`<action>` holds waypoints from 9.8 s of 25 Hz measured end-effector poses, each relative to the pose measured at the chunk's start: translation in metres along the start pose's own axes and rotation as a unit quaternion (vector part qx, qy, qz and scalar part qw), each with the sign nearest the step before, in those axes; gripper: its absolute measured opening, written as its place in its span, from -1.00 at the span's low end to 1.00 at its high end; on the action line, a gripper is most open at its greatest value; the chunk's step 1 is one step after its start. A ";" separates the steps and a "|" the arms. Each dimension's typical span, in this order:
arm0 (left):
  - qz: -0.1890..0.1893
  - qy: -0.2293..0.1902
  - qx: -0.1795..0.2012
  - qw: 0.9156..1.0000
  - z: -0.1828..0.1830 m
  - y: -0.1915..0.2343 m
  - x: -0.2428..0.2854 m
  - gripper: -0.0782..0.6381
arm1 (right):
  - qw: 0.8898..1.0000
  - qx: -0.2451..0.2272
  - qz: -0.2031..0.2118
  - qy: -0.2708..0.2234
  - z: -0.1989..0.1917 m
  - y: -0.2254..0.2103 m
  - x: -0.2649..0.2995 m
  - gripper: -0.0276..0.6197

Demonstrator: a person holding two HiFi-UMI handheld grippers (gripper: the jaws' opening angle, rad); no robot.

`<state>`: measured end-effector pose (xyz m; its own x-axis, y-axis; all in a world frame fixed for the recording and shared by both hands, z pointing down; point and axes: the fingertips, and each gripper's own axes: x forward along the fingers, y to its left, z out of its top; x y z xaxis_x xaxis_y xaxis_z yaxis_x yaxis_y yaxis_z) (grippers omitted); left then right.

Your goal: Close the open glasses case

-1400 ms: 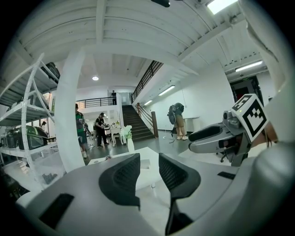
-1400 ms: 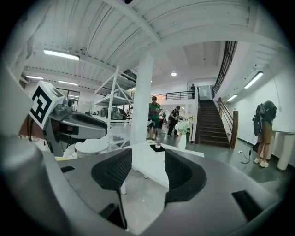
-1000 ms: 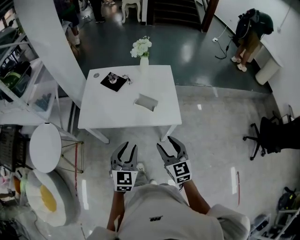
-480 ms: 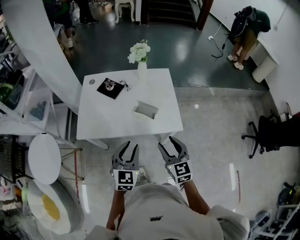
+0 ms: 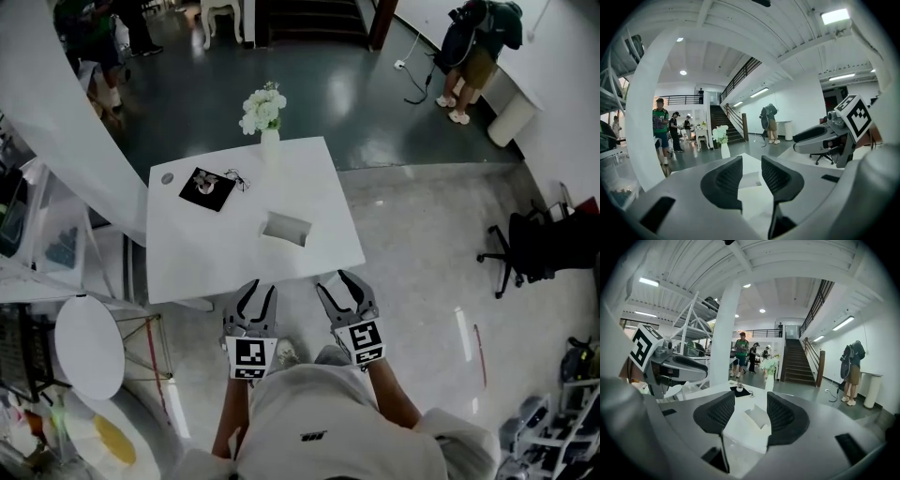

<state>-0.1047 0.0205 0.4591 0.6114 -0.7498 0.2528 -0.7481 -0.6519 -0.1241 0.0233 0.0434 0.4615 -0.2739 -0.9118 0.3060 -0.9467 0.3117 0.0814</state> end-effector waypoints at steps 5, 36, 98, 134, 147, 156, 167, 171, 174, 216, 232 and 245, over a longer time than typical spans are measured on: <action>-0.016 0.000 0.000 1.000 -0.001 0.005 0.019 -0.39 | 1.000 -0.002 -0.016 0.008 -0.011 -0.013 0.010 -0.24; 0.038 0.060 -0.023 0.997 0.000 0.044 0.175 -0.40 | 0.998 0.011 0.060 0.027 -0.006 -0.128 0.148 -0.29; -0.011 0.226 -0.136 0.965 -0.180 0.043 0.337 -0.54 | 0.964 -0.007 0.167 0.207 -0.152 -0.152 0.327 -0.32; -0.028 0.263 -0.155 0.952 -0.206 0.009 0.344 -0.53 | 0.952 -0.005 0.198 0.233 -0.180 -0.128 0.321 -0.34; -0.022 0.262 -0.158 0.952 -0.209 0.005 0.333 -0.53 | 0.952 -0.016 0.204 0.227 -0.182 -0.120 0.313 -0.34; -0.018 0.266 -0.156 0.951 -0.211 0.001 0.325 -0.53 | 0.951 -0.010 0.212 0.226 -0.182 -0.114 0.305 -0.34; -0.010 0.271 -0.158 0.950 -0.214 -0.002 0.312 -0.53 | 0.948 -0.011 0.225 0.224 -0.181 -0.103 0.295 -0.34; -0.006 0.272 -0.160 0.949 -0.216 -0.002 0.308 -0.53 | 0.947 -0.014 0.229 0.223 -0.183 -0.100 0.293 -0.34; -0.003 0.275 -0.163 0.947 -0.219 -0.003 0.304 -0.53 | 0.947 -0.019 0.232 0.223 -0.187 -0.098 0.291 -0.34; 0.005 0.312 -0.170 0.935 -0.252 -0.017 0.274 -0.53 | 0.939 -0.053 0.253 0.227 -0.210 -0.071 0.277 -0.34; 0.047 0.252 -0.159 0.953 -0.200 0.011 0.256 -0.53 | 0.958 -0.058 0.226 0.167 -0.167 -0.097 0.259 -0.34; 0.076 0.161 -0.097 0.979 -0.101 0.031 0.255 -0.53 | 0.977 -0.035 0.189 0.095 -0.083 -0.121 0.230 -0.35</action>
<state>0.0020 -0.1793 0.6164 0.4004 -0.7415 0.5384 -0.8779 -0.4788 -0.0065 0.0887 -0.1815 0.6009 -0.5593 -0.6633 0.4973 -0.7678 0.6407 -0.0090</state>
